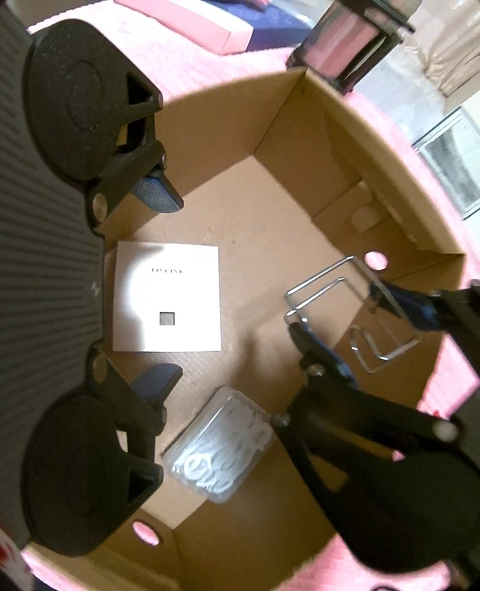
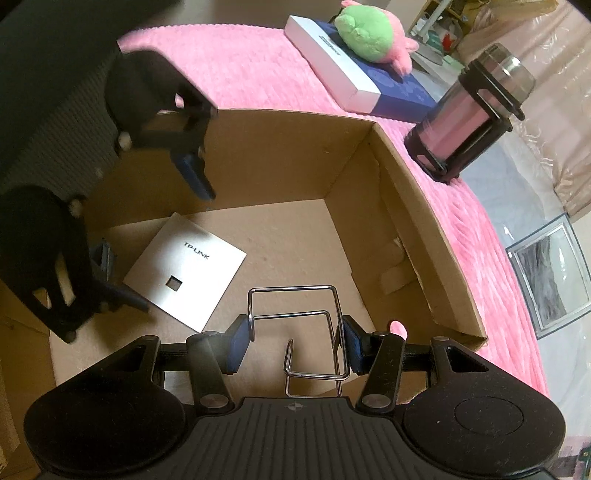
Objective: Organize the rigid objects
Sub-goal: 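Open the left tool to release the TP-LINK plate onto the box floor, then lower the metal wire rack into the box and open the right tool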
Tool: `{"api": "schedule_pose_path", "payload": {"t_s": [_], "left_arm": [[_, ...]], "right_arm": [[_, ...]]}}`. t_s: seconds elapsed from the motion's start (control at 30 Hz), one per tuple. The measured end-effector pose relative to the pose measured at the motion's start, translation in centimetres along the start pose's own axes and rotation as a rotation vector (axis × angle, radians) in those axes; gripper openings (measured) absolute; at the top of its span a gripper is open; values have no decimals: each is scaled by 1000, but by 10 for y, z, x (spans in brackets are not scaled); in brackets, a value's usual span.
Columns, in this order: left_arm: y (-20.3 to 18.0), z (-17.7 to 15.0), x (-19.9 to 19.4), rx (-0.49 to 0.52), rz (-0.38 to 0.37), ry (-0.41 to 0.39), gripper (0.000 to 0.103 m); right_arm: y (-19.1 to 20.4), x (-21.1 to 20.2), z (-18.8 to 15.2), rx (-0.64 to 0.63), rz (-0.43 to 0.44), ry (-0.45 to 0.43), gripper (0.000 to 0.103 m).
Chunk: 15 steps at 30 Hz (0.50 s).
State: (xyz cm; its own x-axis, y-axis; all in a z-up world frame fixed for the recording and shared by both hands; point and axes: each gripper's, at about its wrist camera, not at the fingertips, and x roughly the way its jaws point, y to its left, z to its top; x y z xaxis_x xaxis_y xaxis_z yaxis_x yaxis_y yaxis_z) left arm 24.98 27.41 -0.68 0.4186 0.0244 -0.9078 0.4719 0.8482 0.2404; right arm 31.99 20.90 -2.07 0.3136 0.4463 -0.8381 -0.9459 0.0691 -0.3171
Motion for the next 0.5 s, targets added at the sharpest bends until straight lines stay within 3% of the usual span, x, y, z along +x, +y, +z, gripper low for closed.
{"api": "schedule_pose_path", "payload": {"t_s": [0.27, 0.5], "left_arm": [[9, -12, -43, -27, 22, -103, 86], [7, -17, -48, -9, 18, -117, 86]], "right_arm": [[10, 10, 15, -40, 41, 63, 49], [23, 35, 21, -110, 59, 183, 49]]}}
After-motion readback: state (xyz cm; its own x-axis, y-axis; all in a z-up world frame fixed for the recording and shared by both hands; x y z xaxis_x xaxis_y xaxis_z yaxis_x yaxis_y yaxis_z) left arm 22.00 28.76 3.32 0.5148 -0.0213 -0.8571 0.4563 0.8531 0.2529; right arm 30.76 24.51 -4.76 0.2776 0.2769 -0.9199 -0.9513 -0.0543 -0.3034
